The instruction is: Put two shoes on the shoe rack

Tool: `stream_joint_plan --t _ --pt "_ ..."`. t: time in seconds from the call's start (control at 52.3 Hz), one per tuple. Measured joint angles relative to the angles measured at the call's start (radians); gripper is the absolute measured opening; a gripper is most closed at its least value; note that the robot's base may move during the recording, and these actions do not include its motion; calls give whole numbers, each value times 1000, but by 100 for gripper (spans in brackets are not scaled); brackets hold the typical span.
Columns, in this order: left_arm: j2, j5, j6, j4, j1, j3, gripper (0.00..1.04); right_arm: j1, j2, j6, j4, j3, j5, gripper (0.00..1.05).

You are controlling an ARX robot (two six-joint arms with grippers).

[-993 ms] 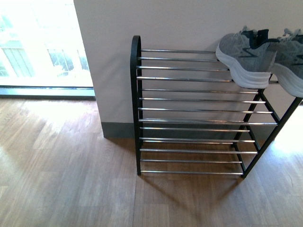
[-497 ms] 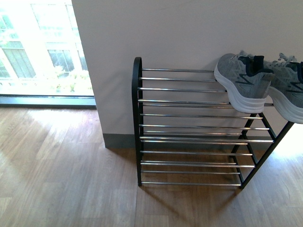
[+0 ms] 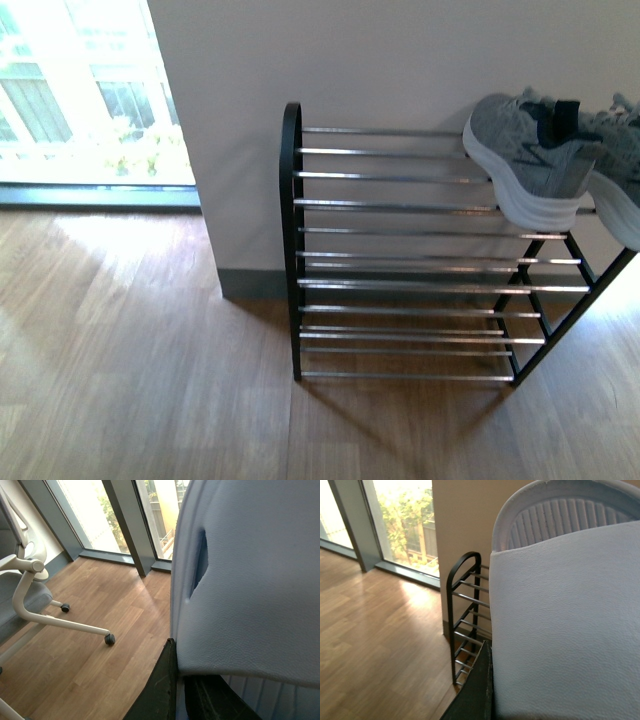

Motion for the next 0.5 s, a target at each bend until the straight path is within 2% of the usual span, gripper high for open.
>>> stream_joint_plan --t 0.134,0.248,0.363,0.497 --pt "0 -1 0 0 0 0 2 37 183 12 117 34 81 2" --pt "0 0 0 0 0 0 2 89 414 3 293 83 141 2" --pt "0 -1 0 0 0 0 2 104 734 -28 507 177 156 2" --pt "0 0 0 0 0 0 2 105 991 -70 568 288 150 2"
